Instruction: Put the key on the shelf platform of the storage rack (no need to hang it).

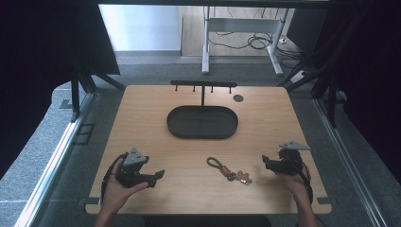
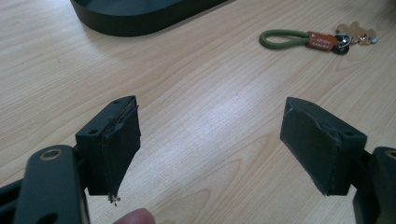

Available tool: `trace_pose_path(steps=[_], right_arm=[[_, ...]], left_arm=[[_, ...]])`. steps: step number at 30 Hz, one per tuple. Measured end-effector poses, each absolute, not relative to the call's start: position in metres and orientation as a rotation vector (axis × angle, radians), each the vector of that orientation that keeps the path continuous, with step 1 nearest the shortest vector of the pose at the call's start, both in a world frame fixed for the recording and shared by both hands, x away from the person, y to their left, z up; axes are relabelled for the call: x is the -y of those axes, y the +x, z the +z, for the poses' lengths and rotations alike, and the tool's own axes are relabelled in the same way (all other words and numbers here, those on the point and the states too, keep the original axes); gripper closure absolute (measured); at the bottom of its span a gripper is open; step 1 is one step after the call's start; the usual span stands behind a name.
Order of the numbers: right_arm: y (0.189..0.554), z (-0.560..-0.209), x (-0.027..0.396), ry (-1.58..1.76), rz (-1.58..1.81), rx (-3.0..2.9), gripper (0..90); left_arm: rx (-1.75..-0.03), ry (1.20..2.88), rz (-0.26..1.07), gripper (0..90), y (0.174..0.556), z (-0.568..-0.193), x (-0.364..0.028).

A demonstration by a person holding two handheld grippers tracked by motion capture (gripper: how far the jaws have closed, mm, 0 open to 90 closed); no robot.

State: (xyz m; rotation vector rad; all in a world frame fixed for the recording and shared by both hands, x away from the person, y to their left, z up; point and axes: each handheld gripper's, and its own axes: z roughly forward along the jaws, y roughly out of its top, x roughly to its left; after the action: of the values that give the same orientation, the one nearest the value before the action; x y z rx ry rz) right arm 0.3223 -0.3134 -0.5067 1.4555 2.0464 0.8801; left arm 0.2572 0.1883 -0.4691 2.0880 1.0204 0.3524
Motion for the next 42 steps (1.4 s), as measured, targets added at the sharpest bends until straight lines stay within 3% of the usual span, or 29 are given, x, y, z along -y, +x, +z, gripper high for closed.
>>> trace_pose_path(steps=[25, 42], right_arm=[[0.302, -0.481, 0.31, 1.291, 0.969, -2.167, 29.3], [0.303, -0.457, 0.299, 1.145, 0.975, -2.311, 31.5]], left_arm=[[-1.019, 2.093, 0.369, 20.5, 0.253, -0.468, -0.189], [-1.029, 2.081, 0.37, 20.5, 0.251, -0.467, -0.193]])
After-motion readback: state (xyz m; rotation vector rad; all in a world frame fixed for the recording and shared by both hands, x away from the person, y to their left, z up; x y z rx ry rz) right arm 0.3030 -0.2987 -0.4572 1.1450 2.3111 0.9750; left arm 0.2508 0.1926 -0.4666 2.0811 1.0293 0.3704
